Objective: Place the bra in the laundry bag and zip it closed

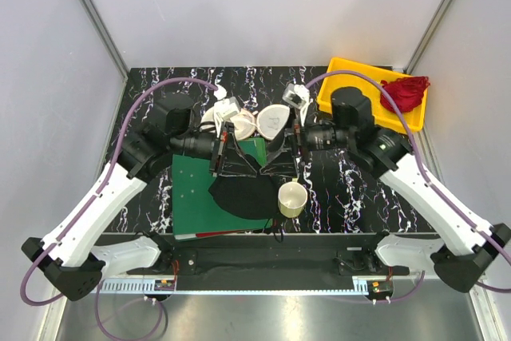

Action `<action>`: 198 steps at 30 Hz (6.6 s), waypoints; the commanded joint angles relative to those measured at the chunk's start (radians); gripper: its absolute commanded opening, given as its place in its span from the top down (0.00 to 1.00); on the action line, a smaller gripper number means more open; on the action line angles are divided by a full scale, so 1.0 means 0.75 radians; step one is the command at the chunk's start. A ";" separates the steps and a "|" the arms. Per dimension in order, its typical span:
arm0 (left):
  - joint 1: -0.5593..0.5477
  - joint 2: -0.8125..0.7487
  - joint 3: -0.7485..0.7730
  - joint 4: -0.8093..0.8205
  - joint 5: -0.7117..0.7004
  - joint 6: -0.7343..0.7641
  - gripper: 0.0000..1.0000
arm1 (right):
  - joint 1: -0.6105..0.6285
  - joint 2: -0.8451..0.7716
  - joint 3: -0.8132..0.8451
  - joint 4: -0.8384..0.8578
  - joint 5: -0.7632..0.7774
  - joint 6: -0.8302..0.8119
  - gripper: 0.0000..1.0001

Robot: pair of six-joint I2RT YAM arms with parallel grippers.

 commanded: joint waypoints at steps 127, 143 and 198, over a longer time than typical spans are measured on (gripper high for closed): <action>0.802 1.432 0.614 0.283 -0.594 -0.457 0.40 | -0.184 1.730 0.678 1.651 1.168 0.851 1.00; 0.793 1.504 0.621 0.207 -0.515 -0.395 0.44 | -0.151 1.798 0.609 1.767 1.005 0.931 1.00; 0.540 1.353 0.819 0.260 -0.545 -0.189 1.00 | -0.221 1.779 0.537 1.280 -0.026 0.622 1.00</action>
